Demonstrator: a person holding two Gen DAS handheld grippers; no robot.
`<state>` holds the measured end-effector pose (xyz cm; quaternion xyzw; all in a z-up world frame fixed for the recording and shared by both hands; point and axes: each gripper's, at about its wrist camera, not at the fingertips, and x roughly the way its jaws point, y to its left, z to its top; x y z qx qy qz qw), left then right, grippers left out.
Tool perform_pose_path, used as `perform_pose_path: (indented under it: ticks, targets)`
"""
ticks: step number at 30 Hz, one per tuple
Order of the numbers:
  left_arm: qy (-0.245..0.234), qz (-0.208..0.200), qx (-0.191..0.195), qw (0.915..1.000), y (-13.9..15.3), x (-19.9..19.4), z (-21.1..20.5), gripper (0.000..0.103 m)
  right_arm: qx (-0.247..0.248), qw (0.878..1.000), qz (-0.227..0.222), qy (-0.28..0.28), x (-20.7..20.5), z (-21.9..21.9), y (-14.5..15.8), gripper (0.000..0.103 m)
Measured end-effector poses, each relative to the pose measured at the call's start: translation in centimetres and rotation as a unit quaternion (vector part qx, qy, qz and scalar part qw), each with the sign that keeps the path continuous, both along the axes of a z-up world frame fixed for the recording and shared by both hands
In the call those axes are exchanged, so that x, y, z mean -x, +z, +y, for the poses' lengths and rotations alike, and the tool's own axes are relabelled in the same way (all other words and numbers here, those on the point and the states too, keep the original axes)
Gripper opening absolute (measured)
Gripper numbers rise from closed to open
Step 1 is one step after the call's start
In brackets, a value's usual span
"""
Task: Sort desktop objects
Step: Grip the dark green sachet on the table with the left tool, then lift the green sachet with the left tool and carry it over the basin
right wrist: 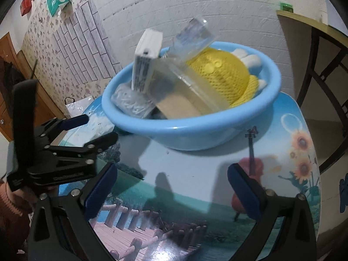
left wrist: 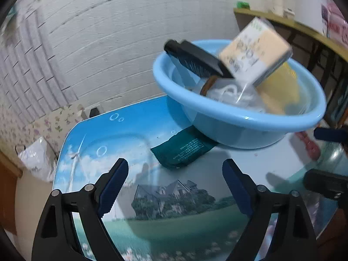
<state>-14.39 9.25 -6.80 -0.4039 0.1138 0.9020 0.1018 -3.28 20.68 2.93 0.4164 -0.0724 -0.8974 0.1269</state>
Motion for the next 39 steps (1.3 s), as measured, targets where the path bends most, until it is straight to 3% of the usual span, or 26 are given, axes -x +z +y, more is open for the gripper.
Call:
perform_pose_path:
  ticks: [12, 17, 18, 19, 20, 23, 35, 39]
  targets:
    - [-0.069, -0.029, 0.036, 0.9966, -2.6, 4.6, 1.5, 0.089, -0.008, 1.000, -0.006, -0.006, 1.4, -1.0, -0.8, 0.103]
    - [-0.099, -0.030, 0.027, 0.9943, -2.7, 5.4, 1.1, 0.090, -0.008, 1.000, -0.011, -0.007, 1.6, -1.3, -1.1, 0.103]
    - [-0.104, -0.031, 0.020, 0.9939, -2.7, 5.4, 0.9, 0.085, -0.008, 1.000, -0.011, -0.008, 1.6, -1.4, -1.1, 0.103]
    - [-0.116, -0.039, 0.003, 0.9924, -2.7, 5.3, 0.7, 0.067, -0.008, 1.000, -0.010, -0.007, 1.6, -1.5, -1.1, 0.103]
    - [-0.128, -0.052, -0.013, 0.9903, -2.6, 5.1, 0.6, 0.059, -0.008, 1.000, -0.010, -0.007, 1.6, -1.6, -1.1, 0.103]
    - [-0.130, -0.040, 0.004, 0.9907, -2.4, 4.2, 0.5, 0.044, -0.007, 1.000, -0.015, -0.005, 2.0, -2.1, -1.2, 0.103]
    - [-0.135, -0.044, -0.027, 0.9895, -1.2, -0.3, -0.5, 0.038, 0.026, 0.999, -0.030, 0.015, 1.8, -4.0, -1.6, 0.103]
    - [-0.142, -0.043, -0.041, 0.9880, -0.5, -2.2, -0.3, 0.038, 0.074, 0.996, -0.041, 0.017, 1.8, -4.1, -1.4, 0.097]
